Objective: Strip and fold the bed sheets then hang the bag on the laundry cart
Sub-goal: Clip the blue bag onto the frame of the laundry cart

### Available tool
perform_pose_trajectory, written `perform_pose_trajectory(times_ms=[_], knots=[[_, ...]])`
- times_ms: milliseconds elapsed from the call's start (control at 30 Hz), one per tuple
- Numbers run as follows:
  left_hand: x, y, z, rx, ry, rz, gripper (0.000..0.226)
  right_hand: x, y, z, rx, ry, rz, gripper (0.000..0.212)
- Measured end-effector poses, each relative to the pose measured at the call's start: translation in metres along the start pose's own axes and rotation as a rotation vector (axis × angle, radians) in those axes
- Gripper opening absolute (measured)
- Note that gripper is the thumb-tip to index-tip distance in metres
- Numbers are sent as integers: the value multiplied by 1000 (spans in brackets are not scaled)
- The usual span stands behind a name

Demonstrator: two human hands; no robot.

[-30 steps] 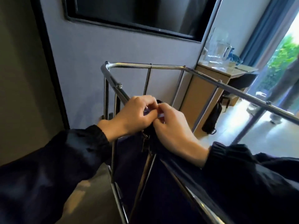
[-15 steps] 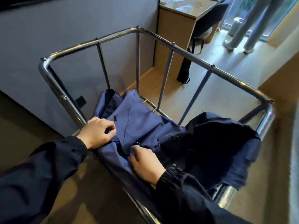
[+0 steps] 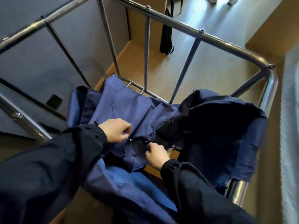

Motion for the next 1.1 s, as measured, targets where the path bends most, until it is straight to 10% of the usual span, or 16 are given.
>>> perform_pose_trajectory(times_ms=[200, 567, 900, 1100], knots=[[79, -42, -18, 208, -164, 185, 23, 46, -15, -79, 395, -52, 120, 38], [204, -94, -29, 190, -274, 398, 36, 158, -88, -123, 520, -401, 253, 48], [240, -100, 0, 93, -69, 432, 29, 230, -86, -139, 1117, -867, -153, 34], [218, -99, -20, 146, 118, 363, 44, 154, -88, -106, 1085, -1282, -184, 24]])
Point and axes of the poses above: each hand's wrist, its own y-axis away from the middle knuckle, its own x-axis out of the palm, z = x × y, the point moved 5 cm from there along -y, towards the middle knuckle, and after that the axes turned 14 degrees about -z, right-handed, at the moved point
